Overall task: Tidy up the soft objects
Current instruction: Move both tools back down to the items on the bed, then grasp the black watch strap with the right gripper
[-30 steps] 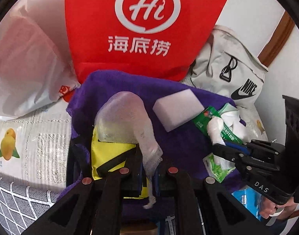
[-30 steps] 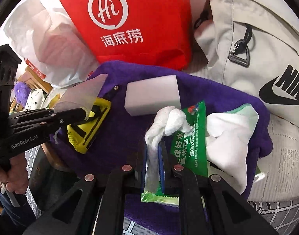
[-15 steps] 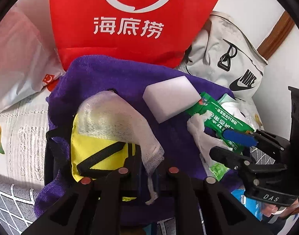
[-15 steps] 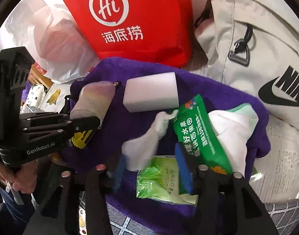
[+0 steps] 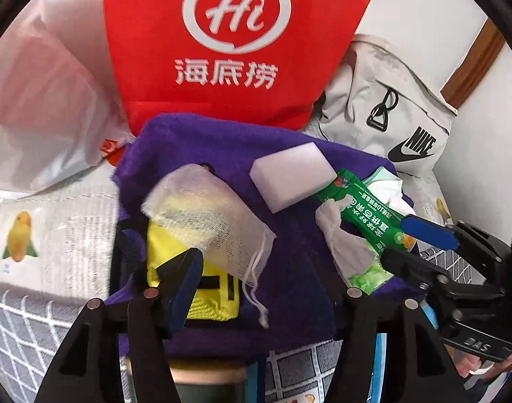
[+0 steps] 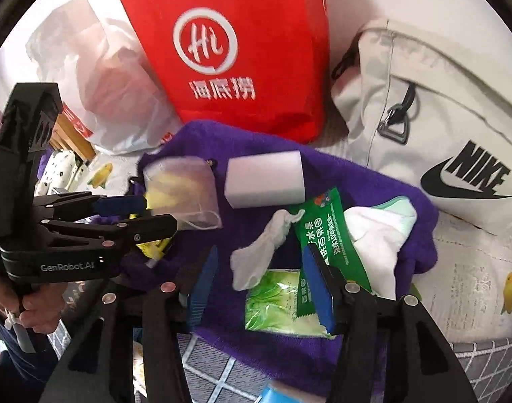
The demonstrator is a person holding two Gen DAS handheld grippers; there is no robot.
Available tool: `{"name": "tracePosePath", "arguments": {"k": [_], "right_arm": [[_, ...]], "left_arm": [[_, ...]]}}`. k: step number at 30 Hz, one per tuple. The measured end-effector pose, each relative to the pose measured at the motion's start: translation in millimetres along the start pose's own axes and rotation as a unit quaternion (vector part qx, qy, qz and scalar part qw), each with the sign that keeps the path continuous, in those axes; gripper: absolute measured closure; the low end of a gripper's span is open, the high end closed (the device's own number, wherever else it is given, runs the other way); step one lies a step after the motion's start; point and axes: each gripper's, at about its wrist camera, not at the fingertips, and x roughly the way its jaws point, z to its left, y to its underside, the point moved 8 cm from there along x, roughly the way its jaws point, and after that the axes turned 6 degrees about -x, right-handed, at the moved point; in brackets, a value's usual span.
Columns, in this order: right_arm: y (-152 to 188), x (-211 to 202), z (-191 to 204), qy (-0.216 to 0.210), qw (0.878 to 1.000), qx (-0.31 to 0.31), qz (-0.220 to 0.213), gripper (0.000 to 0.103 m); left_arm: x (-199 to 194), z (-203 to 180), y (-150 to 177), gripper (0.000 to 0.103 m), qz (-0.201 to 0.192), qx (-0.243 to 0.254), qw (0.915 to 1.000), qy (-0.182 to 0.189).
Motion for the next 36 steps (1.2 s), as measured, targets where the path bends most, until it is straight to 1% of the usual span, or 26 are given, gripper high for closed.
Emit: {"name": "tracePosePath", "arguments": {"k": [3,7,9,11,15,17,20,24,27,28,30,33,36], "right_arm": [[-2.2,-21.8,7.2,0.000,1.000,-0.006,-0.020,0.050],[7.0,-49.6,17.5,0.002,0.999,-0.003,-0.035,0.050],[17.3,-60.4,27.9,0.001,0.999,-0.006,-0.036,0.050],[31.4,-70.4,39.4,0.002,0.999,-0.012,-0.038,0.050],[64.8,-83.2,67.6,-0.004,0.999,-0.018,-0.041,0.050],[83.7,-85.4,87.4,-0.023,0.999,-0.019,-0.040,0.050],[108.0,-86.3,110.1,-0.037,0.998,-0.026,-0.034,0.050],[145.2,-83.3,130.5,-0.033,0.998,-0.048,-0.017,0.050],[174.7,-80.3,136.7,-0.022,0.998,-0.057,-0.003,0.050],[182.3,-78.5,139.2,-0.026,0.998,-0.058,0.000,0.050],[195.3,-72.1,144.5,-0.037,0.997,-0.061,0.005,0.050],[208.6,-61.3,150.6,-0.033,0.997,-0.071,0.006,0.052],[215.1,-48.4,150.3,-0.030,0.998,-0.060,0.009,0.060]], "left_arm": [[-18.9,1.6,4.0,0.044,-0.014,-0.007,0.9998,-0.011],[-41.5,2.9,23.4,0.044,-0.018,0.003,0.9997,-0.016],[-54.2,3.8,35.5,0.044,-0.024,0.006,0.9996,-0.017],[-67.6,9.2,52.0,0.044,-0.025,-0.004,0.9996,-0.015],[-84.8,16.3,79.6,0.044,-0.024,-0.011,0.9995,-0.015],[-93.4,20.7,93.4,0.044,-0.027,-0.017,0.9993,-0.019],[-106.9,29.2,114.1,0.044,-0.033,-0.021,0.9989,-0.027],[-118.5,40.3,141.3,0.044,-0.037,-0.040,0.9984,-0.014],[-121.1,46.3,161.8,0.044,-0.036,-0.051,0.9980,-0.006],[-121.2,47.6,168.8,0.044,-0.035,-0.055,0.9979,-0.002],[-120.3,50.1,183.4,0.044,-0.033,-0.065,0.9973,0.005],[-116.5,52.8,201.9,0.044,-0.027,-0.073,0.9968,0.017],[-113.9,56.8,218.1,0.044,-0.024,-0.079,0.9964,0.018]]}}
